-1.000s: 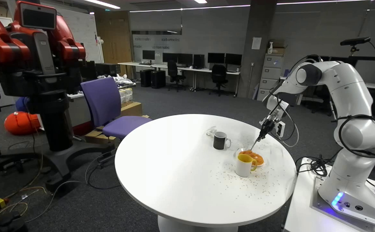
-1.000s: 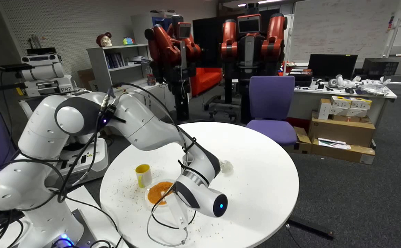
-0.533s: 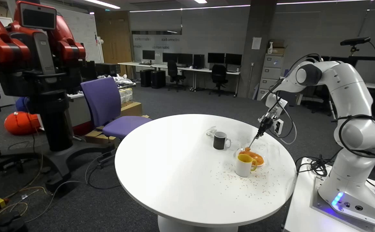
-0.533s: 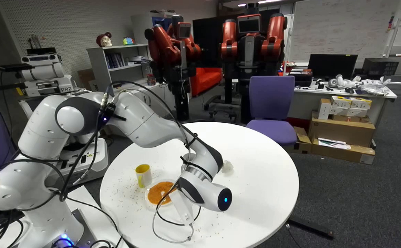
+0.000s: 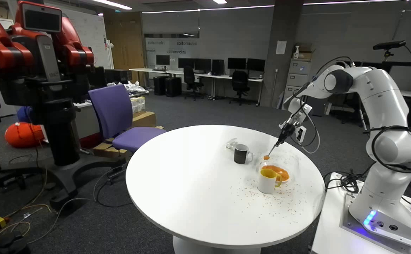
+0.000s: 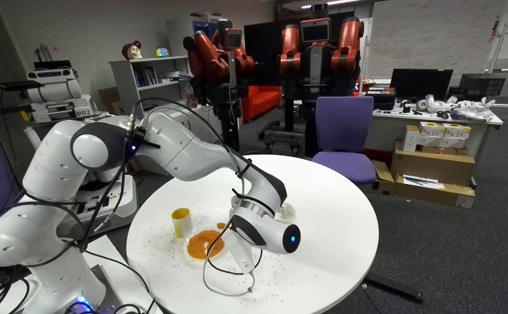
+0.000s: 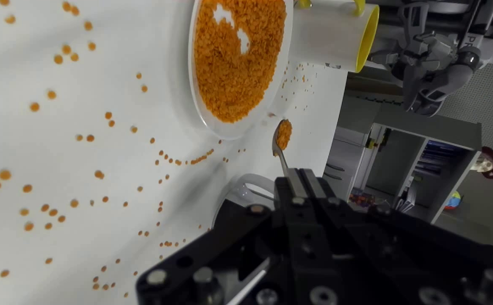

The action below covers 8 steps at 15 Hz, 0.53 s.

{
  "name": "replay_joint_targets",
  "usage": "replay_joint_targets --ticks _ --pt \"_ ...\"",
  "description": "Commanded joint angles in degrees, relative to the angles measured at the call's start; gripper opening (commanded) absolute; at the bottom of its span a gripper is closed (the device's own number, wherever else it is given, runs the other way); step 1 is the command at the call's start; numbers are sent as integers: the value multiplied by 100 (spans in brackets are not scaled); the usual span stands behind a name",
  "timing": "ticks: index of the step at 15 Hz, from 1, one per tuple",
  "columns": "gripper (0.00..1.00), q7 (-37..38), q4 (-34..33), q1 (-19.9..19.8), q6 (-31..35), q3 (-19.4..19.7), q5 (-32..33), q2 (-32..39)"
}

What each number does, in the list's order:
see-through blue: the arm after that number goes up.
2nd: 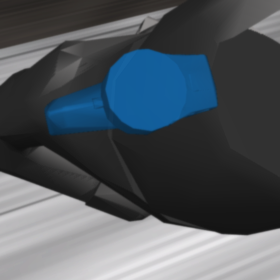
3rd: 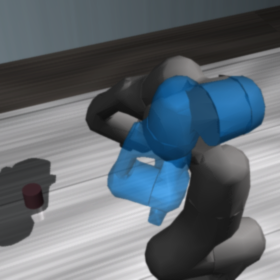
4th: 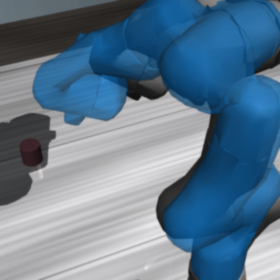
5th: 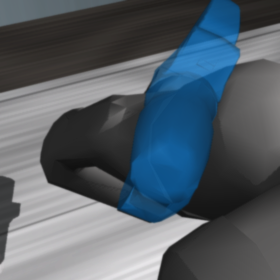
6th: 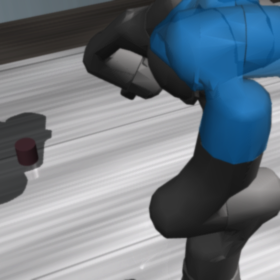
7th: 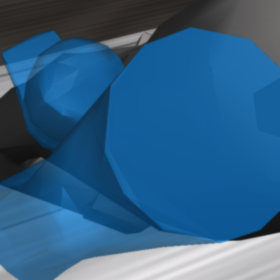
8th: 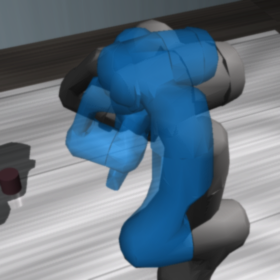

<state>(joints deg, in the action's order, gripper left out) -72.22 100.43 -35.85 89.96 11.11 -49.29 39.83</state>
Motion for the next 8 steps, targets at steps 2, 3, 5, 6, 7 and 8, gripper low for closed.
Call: replay_joint_targets --ticks 2,3,5,6,7,8 --pt "1 329 -228 8 -269 -58 -218 -115" --pt "1 373 -278 17 -280 -71 -251 -107" --pt "1 476 -362 50 -301 -94 -312 -110" --pt "1 523 -404 59 -315 -114 -340 -106" --pt "1 577 -441 63 -335 -134 -378 -98" --pt "1 622 -473 64 -356 -150 -415 -90"
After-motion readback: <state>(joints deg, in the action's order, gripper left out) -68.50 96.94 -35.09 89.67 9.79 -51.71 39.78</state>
